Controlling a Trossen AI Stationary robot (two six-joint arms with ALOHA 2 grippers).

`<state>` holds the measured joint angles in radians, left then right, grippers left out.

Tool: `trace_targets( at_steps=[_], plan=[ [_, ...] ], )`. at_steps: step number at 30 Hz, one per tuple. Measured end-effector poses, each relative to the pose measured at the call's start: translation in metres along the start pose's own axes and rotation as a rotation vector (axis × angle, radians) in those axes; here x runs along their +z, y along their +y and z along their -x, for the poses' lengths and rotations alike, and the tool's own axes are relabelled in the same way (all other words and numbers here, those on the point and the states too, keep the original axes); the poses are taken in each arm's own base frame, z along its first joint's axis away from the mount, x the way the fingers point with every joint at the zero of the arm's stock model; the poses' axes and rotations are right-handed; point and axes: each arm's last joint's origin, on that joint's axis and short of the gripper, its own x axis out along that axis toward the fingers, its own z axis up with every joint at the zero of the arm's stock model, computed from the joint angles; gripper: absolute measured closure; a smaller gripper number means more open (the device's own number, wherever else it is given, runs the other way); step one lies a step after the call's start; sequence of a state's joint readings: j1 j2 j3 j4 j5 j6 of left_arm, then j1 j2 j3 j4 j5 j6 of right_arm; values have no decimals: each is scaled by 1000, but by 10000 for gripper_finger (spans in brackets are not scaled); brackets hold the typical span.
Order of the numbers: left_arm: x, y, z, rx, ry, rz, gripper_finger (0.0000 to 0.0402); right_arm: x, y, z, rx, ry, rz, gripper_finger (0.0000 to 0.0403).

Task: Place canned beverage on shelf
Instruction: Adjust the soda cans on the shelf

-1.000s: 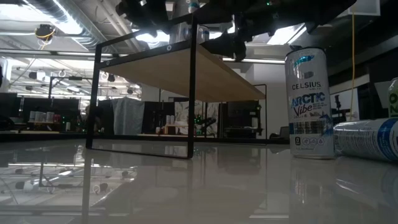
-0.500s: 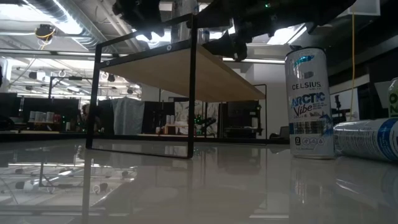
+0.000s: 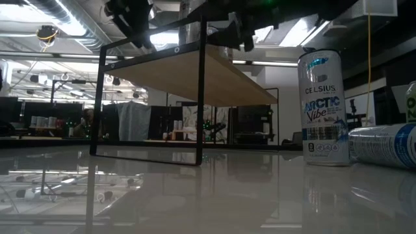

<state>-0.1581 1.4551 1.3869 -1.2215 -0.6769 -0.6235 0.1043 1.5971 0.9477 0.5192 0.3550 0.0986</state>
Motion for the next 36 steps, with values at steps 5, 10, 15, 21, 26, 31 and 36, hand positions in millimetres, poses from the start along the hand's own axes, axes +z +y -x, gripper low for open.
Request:
trace_targets(
  at_steps=[5, 10, 15, 21, 26, 31, 36],
  plan=[
    [0, 0, 0, -3, 0, 1, 102, -3, 3, -11, -29, 26, 15, 17],
    [0, 0, 0, -4, 0, 1, 102, -6, 4, -16, -62, 31, 19, 18],
    [0, 0, 0, -4, -1, 1, 102, -5, 3, -17, -81, 27, 18, 47],
    [0, 0, 0, -4, -1, 1, 102, -4, -4, -19, -96, 27, 13, 117],
    [0, 0, 0, -4, -1, 1, 102, -3, -10, -21, -100, 18, 6, 159],
    [0, 0, 0, -5, -3, 3, 102, -2, -17, -23, -130, 9, -1, 169],
    [1, 0, 0, -7, -5, 5, 102, 0, -28, -26, -161, -5, -22, 171]
  ],
)
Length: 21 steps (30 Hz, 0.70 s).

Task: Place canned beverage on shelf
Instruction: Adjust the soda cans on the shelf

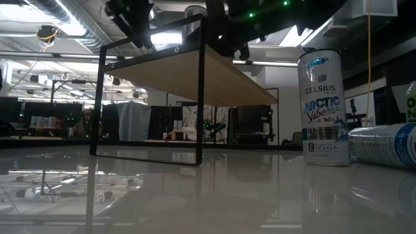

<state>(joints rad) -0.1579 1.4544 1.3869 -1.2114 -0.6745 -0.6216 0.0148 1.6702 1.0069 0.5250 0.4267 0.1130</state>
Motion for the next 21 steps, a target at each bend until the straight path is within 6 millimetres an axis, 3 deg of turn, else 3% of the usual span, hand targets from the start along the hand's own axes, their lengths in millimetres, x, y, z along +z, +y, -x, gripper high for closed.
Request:
trace_targets(
  at_steps=[11, 21],
  plan=[
    [1, 0, 0, -1, -6, 4, 102, -7, 3, -23, -15, -25, -47, 163],
    [1, -1, 0, -4, -12, 9, 102, -6, 3, -24, -14, -17, 1, 160]
  ],
)
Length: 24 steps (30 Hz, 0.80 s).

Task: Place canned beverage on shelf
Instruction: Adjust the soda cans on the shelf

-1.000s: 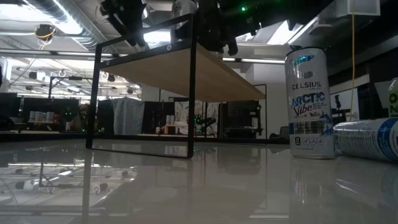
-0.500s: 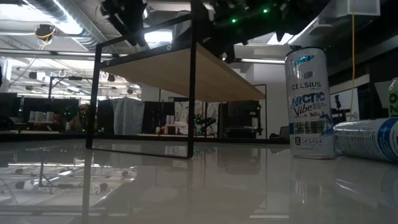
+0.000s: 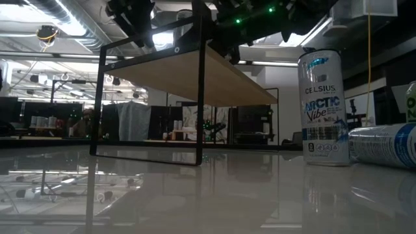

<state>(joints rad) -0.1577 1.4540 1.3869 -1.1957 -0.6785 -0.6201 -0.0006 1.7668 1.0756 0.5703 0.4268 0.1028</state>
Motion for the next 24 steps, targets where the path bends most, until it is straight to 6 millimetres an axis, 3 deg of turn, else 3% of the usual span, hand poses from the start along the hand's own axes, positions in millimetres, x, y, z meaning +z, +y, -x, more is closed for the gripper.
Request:
trace_targets(
  at_steps=[15, 24],
  plan=[
    [0, 0, 0, 0, 0, 0, 102, -1, 1, 0, 25, 15, 12, 156],
    [0, 0, 0, 0, 0, 0, 102, -5, 0, 0, 25, 41, 19, 83]
  ],
)
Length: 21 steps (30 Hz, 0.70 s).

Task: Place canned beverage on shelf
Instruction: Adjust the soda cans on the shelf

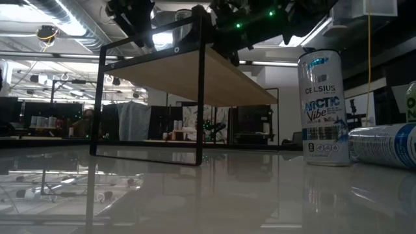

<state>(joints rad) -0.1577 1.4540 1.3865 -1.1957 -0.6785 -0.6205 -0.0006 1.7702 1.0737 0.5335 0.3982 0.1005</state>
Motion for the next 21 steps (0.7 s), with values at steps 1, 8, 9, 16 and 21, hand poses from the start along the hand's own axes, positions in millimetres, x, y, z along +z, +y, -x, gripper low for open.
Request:
trace_targets(
  at_steps=[1, 8, 9, 16, 21],
  plan=[
    [0, 0, 0, 0, 0, 0, 102, 0, 0, 0, 0, -4, -2, 74],
    [0, 0, 0, 0, 0, 1, 102, 2, 0, 0, 1, -16, -7, 46],
    [0, 0, 0, 0, -1, 1, 102, 2, 0, 1, 1, -17, -7, 45],
    [0, 0, 0, 0, -1, 1, 102, 11, -1, 5, 3, -43, -18, 47],
    [0, 0, 0, -1, -2, 2, 102, 17, -2, 8, 5, -52, -21, 47]
  ],
)
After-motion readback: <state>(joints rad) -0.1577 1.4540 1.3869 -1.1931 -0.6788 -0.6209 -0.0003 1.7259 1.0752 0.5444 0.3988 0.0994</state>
